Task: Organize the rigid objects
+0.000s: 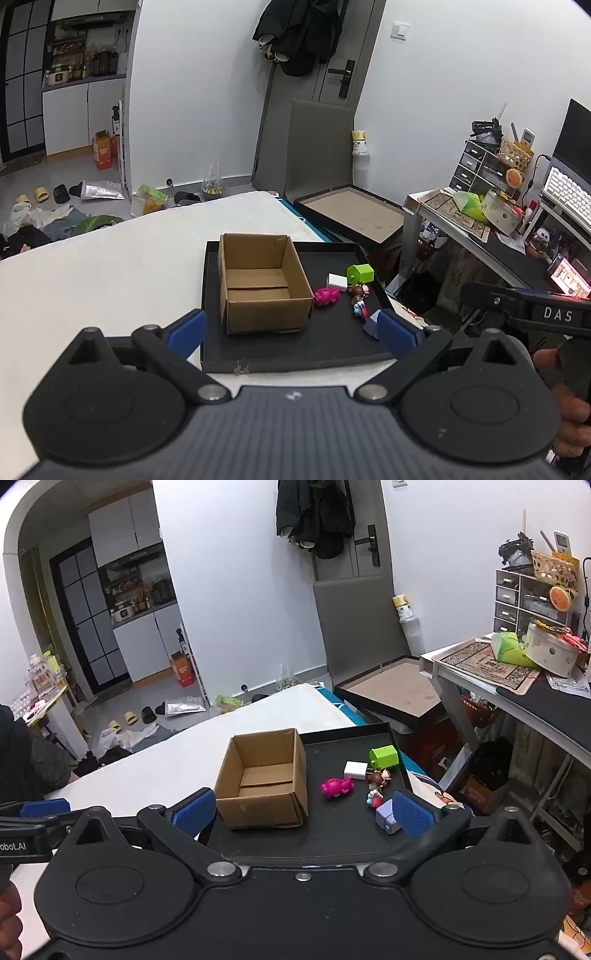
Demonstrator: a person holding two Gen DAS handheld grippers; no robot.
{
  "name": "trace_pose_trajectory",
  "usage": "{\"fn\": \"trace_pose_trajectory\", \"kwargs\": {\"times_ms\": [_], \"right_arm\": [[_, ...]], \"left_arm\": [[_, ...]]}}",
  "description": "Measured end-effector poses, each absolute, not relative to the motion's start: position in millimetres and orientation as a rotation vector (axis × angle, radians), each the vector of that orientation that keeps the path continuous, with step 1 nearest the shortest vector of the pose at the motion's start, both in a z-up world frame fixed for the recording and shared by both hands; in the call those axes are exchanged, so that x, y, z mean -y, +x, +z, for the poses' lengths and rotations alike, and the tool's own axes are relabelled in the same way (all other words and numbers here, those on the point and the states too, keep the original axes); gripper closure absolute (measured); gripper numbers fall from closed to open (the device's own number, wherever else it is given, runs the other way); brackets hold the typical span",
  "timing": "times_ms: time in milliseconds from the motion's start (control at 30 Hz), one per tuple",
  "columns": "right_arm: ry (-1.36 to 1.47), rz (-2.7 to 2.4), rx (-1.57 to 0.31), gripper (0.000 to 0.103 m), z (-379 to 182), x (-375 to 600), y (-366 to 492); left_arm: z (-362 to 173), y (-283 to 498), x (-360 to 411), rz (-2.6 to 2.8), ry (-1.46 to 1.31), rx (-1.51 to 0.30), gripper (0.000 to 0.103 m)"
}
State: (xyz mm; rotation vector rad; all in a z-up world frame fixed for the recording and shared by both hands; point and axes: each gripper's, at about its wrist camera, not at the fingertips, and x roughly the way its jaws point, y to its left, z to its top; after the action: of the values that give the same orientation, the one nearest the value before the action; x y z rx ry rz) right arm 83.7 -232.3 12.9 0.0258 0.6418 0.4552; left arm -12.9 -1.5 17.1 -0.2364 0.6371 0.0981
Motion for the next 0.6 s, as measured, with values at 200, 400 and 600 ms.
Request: {"fn": "trace_pose_trajectory", "kwargs": {"times_ms": [200, 400, 600], "right_arm": [[0.025, 0.455, -0.635, 0.0, 14, 234, 83], [0.023, 0.465, -0.628, 0.0, 15, 235, 80], [0.018, 0.472, -0.614, 0.0, 17, 237, 78]], "left_arm": [[18, -15, 4, 0.099, -0.235, -0.633, 0.005], [20, -21, 6, 0.097, -0.231, -0.621, 0.005], [21, -26, 5, 0.092, -0.228, -0.614, 0.005]]}}
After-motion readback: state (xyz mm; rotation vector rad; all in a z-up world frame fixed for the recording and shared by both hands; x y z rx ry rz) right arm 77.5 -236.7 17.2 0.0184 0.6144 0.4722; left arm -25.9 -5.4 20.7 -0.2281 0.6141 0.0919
